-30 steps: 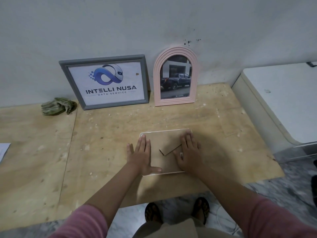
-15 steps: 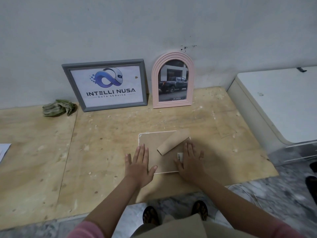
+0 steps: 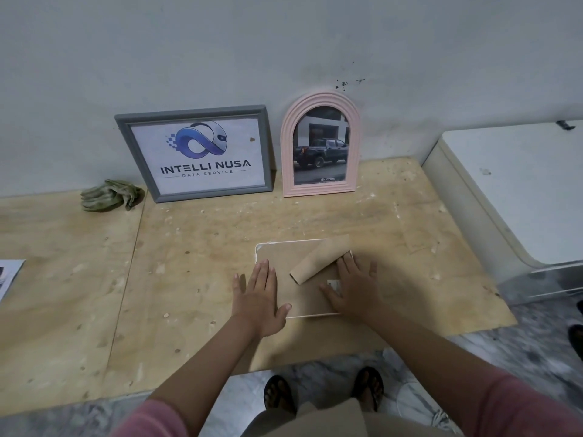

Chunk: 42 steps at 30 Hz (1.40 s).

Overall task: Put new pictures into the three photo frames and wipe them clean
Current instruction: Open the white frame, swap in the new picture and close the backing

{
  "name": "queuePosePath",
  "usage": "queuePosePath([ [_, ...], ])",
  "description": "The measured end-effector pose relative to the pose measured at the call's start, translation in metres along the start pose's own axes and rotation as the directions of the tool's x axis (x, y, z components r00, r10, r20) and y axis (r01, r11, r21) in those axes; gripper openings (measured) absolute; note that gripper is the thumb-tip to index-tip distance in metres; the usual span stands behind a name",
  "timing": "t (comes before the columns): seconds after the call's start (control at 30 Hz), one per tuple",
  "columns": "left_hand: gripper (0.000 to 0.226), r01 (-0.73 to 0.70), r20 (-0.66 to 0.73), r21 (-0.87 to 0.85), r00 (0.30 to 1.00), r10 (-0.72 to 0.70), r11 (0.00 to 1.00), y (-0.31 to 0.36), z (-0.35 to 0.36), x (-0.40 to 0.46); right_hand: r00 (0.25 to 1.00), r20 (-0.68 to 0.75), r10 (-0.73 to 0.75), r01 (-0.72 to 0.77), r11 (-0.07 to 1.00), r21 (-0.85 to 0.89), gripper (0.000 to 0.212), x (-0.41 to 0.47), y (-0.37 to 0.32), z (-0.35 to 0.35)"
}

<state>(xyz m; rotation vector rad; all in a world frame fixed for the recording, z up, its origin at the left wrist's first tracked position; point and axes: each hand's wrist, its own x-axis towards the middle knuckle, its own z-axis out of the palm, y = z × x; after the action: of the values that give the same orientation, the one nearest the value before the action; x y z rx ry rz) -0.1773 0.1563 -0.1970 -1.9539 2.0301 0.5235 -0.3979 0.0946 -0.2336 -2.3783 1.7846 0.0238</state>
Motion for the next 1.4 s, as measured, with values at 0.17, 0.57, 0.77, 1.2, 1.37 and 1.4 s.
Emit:
queuePosePath([
  [0.17,0.093,-0.062,0.002,-0.050,0.998,0.063,0.997,0.016,-0.018,0.017,0.988,-0.148,0.047,-0.033,0.995,0.097,0.083,-0.005,0.001,-0.006],
  [0.57,0.086,-0.157,-0.009,-0.099,0.988,0.157,0.983,0.024,-0.012,0.033,0.997,-0.001,-0.071,0.071,0.996,0.057,0.088,0.015,0.003,-0.002],
  [0.77,0.085,-0.159,-0.001,-0.093,0.987,0.159,0.983,0.024,-0.012,0.036,0.994,-0.023,-0.104,0.106,0.991,0.084,0.085,0.018,0.004,-0.002],
  [1.2,0.104,-0.039,0.093,-0.098,0.994,0.049,0.994,0.017,-0.014,0.029,0.997,-0.051,-0.064,0.069,0.992,0.109,0.071,0.009,-0.012,0.004],
  [1.37,0.102,-0.101,0.123,0.008,0.987,0.099,0.995,0.012,-0.017,0.027,0.996,-0.040,-0.080,0.085,0.987,0.133,0.074,0.009,-0.006,0.007],
  [1.4,0.100,-0.101,0.112,0.025,0.989,0.098,0.995,0.011,-0.017,0.025,0.997,-0.030,-0.077,0.081,0.987,0.139,0.076,0.009,-0.007,0.005],
])
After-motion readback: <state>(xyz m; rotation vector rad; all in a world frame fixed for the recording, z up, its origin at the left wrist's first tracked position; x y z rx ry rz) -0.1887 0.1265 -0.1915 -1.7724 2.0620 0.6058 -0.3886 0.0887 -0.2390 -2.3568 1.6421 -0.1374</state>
